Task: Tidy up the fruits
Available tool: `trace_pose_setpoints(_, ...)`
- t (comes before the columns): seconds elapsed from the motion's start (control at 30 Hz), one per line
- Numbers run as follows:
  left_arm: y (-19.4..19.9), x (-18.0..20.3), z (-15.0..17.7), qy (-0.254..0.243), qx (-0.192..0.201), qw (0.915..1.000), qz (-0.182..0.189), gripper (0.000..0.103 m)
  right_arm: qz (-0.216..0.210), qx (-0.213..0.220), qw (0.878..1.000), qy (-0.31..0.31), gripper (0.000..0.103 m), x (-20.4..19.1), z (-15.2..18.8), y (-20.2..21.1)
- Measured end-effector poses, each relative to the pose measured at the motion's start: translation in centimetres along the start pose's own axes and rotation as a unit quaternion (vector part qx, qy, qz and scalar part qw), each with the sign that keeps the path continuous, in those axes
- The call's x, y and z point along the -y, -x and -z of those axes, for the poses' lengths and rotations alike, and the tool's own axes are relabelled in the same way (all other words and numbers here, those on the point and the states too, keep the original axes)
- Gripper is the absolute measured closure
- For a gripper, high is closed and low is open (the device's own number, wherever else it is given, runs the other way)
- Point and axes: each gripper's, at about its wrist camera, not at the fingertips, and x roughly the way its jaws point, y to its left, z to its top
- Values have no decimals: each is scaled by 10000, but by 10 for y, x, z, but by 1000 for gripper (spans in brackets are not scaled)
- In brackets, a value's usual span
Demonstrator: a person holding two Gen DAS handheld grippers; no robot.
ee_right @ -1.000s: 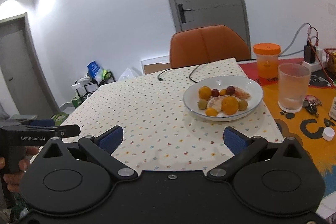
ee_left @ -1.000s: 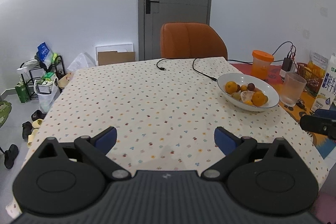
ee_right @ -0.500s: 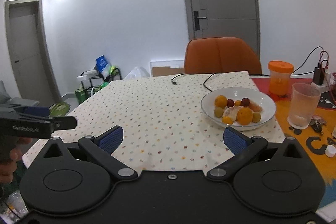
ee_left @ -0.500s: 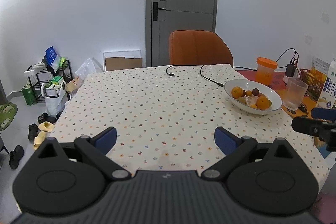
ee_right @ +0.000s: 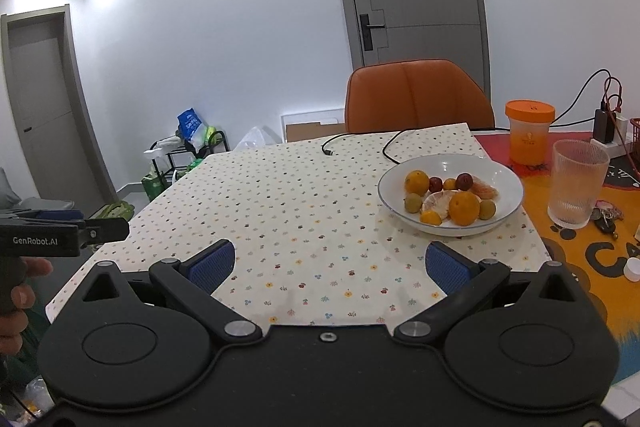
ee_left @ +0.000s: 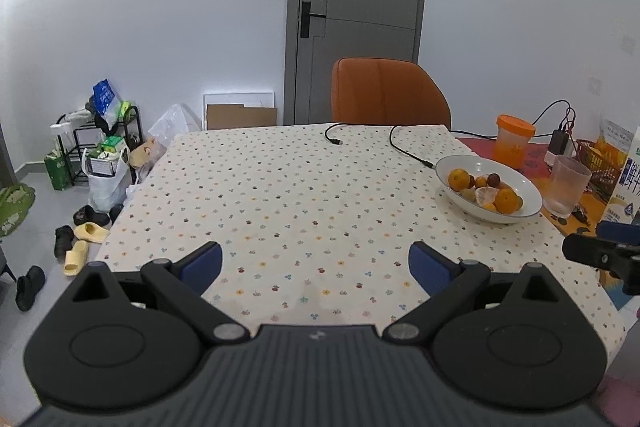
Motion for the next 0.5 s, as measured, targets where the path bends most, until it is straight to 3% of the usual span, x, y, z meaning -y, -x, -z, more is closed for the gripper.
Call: trace_pose_setpoints(0.5, 3, -2, 1, -7, -24, 10000, 0, 4, -79, 2, 10000, -4, 0, -3, -1, 2)
